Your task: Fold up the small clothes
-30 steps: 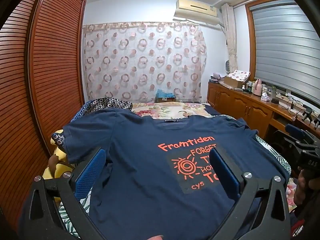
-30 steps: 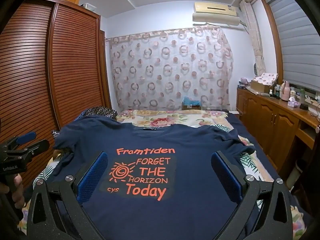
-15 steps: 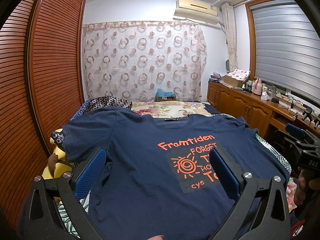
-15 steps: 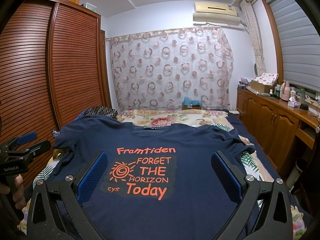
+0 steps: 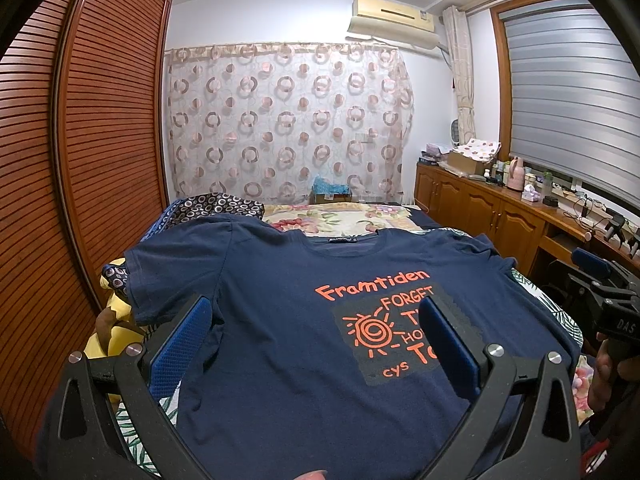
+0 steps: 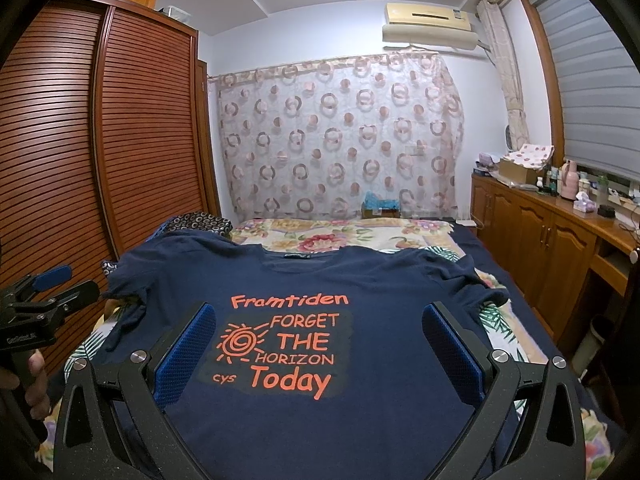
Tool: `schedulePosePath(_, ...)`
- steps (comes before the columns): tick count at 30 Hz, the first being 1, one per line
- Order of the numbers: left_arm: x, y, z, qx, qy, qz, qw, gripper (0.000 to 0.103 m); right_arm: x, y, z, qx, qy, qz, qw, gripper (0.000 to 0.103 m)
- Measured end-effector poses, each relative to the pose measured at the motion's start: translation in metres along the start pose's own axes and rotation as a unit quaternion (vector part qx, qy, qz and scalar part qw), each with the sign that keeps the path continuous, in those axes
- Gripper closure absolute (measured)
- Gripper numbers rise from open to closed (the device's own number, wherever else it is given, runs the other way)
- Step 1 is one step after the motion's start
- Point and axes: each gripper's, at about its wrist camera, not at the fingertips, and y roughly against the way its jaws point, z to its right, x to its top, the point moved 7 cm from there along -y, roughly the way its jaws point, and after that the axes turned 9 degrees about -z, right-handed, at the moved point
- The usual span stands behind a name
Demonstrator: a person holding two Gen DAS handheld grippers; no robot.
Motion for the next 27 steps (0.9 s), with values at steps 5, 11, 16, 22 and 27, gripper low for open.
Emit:
schedulePosePath(5,0.0000,0.0001,0.0001,-0.001,0.000,-0.001,1.0000,0.000,-0.0008,0.0001,0.0007,0.001,0.000,0.000,1.000,0.000)
schedulePosePath(11,0.0000,0.0001,0.0001,0.000,0.000,-0.001,1.0000,0.000,-0.0006,0.0012,0.0008,0.002,0.000,0.000,1.000,0.000)
schedulePosePath(16,-0.0001,0.0001,0.0003,-0.001,0.001,0.000,1.0000,0.000,-0.0009,0.0015,0.0007,0.001,0.000,0.000,1.000,0.000)
schedulePosePath(22,0.0001,-0.0001,0.0004,0.000,0.000,0.000,1.0000,0.000,-0.0008,0.0016,0.0007,0.002,-0.001,0.000,1.000,0.000)
schedulePosePath(27,0.0001,0.0000,0.0004,0.000,0.000,-0.001,1.0000,0.000,-0.0003,0.0018,0.0000,0.002,0.000,0.001,1.000,0.000)
